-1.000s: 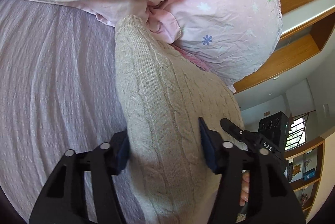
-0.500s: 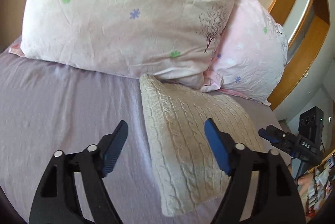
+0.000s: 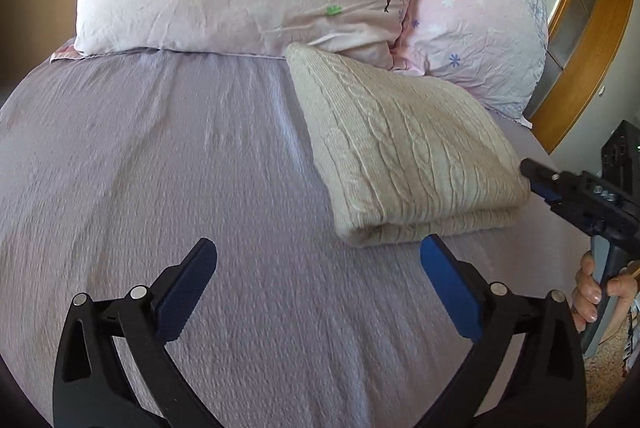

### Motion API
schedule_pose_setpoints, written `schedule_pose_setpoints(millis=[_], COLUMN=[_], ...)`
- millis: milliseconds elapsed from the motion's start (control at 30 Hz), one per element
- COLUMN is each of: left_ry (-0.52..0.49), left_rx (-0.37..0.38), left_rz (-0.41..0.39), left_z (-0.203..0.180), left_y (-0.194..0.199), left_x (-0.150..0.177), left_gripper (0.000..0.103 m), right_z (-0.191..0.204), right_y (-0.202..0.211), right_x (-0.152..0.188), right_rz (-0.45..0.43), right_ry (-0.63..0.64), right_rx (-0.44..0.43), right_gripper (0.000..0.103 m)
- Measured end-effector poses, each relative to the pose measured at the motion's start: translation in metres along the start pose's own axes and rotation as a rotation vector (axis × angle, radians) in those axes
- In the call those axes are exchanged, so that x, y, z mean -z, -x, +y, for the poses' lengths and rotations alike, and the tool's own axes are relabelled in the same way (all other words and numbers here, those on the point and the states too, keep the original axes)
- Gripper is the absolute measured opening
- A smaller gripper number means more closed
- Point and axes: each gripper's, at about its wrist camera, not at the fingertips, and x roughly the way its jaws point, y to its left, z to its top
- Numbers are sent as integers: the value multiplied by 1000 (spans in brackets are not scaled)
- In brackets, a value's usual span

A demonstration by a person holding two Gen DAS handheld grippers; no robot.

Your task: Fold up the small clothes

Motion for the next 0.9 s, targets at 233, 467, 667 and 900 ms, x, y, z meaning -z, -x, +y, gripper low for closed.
schedule_pose_setpoints(millis=[233,467,667,900], left_ry=[-94,-119,-117,-118], left_rx=[-160,-219,-240,-239], left_rz=[98,79,64,64], left_z=[-24,-34,-35,-34], left_y=[-27,-32,-31,-30], left_x=[12,14,15,14], left_gripper=[102,102,102,102], right_z=[22,28,36,36], right_y=[-14,-43,-47,-45], right_x=[35,53,64,65], right_rz=[120,166,149,146], right_ry=[185,240,285,288], right_rx=[257,383,461,463], right_gripper=[101,101,101,101])
